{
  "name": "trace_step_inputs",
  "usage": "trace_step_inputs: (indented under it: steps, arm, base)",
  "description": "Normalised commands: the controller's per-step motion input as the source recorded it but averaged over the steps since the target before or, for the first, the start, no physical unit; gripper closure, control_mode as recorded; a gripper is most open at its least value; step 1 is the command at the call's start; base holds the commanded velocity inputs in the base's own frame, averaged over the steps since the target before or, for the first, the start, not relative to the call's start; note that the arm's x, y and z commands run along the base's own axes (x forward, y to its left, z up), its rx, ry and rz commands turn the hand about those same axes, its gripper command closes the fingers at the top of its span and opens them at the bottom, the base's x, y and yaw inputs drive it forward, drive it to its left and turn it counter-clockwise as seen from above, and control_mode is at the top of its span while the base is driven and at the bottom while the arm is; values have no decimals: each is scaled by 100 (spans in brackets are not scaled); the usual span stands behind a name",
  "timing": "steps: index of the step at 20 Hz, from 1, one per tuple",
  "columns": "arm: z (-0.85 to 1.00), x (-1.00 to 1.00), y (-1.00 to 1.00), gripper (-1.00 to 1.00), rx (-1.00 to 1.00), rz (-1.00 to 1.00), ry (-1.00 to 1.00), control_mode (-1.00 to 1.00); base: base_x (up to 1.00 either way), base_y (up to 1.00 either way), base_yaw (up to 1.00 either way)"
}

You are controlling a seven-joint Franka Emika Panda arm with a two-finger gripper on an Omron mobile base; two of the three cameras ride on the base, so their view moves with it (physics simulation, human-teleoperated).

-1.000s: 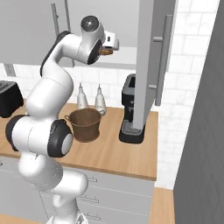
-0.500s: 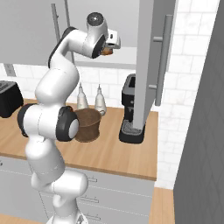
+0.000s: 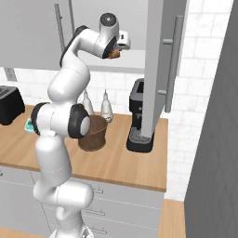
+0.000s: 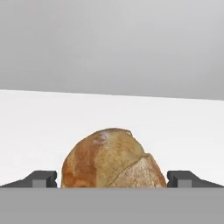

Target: Open the cabinet, pick up the bread from the cabinet and place it in the basket. Then move the basket to the dining counter.

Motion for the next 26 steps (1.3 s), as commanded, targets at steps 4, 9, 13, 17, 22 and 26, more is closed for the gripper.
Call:
trace_step_inputs:
  steps: [4, 9, 13, 17, 22, 26]
  arm:
    - [-15, 36, 4, -100, 0, 4, 1, -100]
    - [-44, 14, 2, -100, -1, 4, 1, -100]
    - [-23, 3, 0, -100, 1, 4, 0, -100]
    - [-29, 0, 9, 100, 2, 4, 0, -100]
    - [-22, -7, 13, 100, 0, 0, -15, -100]
    - [-13, -13, 3, 100, 0, 0, -26, -100]
  base:
    - [0, 0, 0]
    - [0, 0, 0]
    - [0, 0, 0]
    - [0, 0, 0]
    - [0, 0, 0]
    - [0, 0, 0]
